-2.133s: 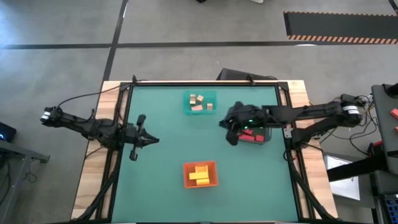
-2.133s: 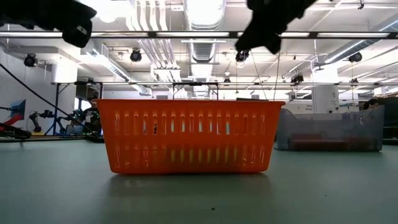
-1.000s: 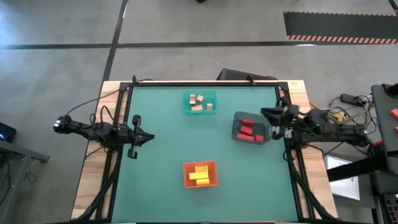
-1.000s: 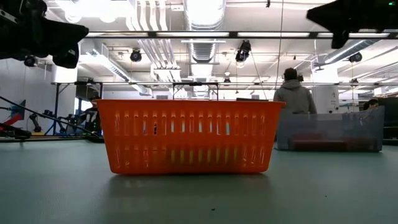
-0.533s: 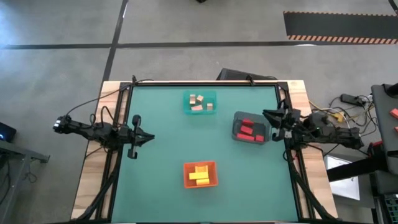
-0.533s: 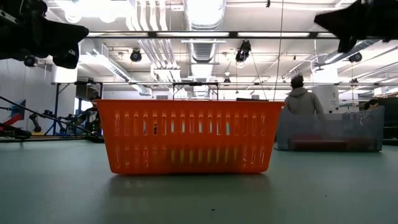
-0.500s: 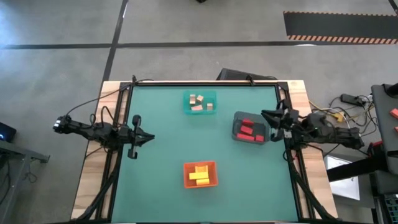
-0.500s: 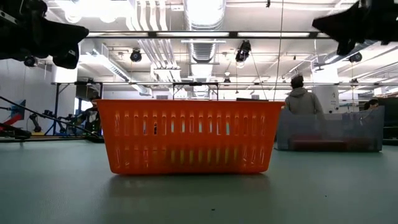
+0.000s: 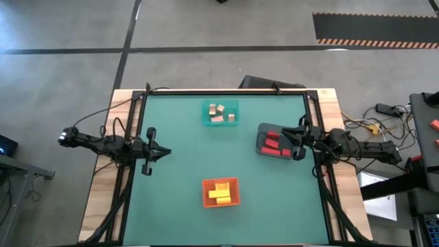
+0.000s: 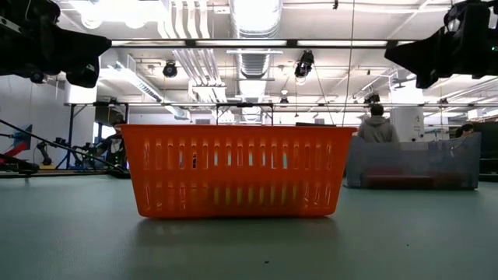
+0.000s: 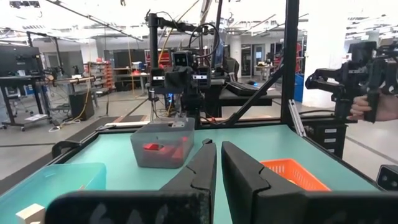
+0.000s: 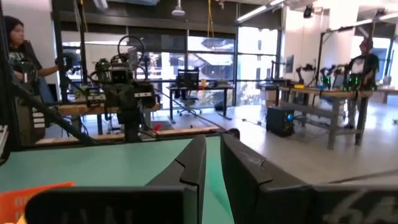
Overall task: Sort & place blocks by color
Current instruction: Return to Home Position
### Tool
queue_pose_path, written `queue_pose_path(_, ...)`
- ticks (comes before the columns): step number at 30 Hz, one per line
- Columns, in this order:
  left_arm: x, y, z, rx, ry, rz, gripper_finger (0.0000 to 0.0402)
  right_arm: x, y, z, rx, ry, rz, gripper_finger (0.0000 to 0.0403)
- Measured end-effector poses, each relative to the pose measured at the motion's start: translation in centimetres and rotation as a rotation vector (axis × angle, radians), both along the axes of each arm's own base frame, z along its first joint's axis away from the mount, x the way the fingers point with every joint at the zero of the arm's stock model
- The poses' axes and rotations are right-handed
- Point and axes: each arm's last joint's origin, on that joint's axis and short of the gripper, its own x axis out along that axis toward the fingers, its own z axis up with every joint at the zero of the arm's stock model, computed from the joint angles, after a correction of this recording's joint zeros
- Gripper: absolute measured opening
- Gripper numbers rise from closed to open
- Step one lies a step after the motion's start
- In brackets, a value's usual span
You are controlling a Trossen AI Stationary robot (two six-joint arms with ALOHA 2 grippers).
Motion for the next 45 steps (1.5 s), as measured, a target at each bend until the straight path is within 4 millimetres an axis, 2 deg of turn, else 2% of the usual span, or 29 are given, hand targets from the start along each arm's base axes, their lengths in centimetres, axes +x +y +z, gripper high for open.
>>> queue_pose_path(12,0.0,0.0,0.0,0.001,0.001,0.0,0.0009,0.3,0.0,-1.5,0.07,0.143,0.008,0.0038)
queue_pose_path(45,0.0,0.0,0.0,0.001,0.0,-0.001,0.0008,0.3,0.0,-1.6,0.07,0.153,0.007,0.0038)
